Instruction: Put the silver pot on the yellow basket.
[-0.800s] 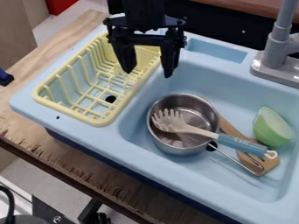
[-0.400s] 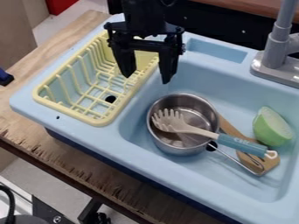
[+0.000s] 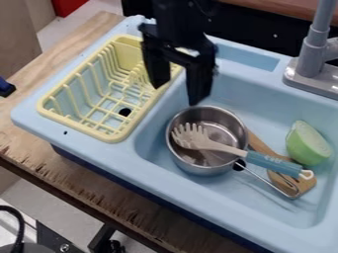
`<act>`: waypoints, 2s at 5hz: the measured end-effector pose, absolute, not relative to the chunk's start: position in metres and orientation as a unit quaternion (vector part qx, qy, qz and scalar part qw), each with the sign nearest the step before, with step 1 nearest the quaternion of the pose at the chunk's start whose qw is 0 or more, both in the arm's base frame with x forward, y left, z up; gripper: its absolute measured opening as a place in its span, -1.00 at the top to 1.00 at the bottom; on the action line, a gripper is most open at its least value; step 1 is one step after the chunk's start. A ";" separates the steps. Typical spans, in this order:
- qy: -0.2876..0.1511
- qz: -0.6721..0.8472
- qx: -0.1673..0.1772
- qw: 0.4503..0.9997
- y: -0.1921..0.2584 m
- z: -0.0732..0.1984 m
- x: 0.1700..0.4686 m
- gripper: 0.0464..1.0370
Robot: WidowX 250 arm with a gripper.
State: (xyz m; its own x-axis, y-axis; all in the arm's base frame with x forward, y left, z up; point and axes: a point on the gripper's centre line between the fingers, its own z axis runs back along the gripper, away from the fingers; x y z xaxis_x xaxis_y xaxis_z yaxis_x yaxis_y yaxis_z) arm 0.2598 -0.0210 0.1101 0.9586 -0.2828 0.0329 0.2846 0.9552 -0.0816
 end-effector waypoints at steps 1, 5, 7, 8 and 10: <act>-0.028 -0.239 -0.045 0.970 -0.040 0.105 0.252 -0.92; -0.041 -0.338 -0.067 0.938 -0.068 0.067 0.239 -0.92; -0.048 -0.325 -0.060 0.943 -0.072 0.057 0.234 -0.92; -0.050 -0.331 -0.059 0.941 -0.076 0.053 0.231 -0.92; -0.055 -0.321 -0.055 0.944 -0.076 0.045 0.233 -0.92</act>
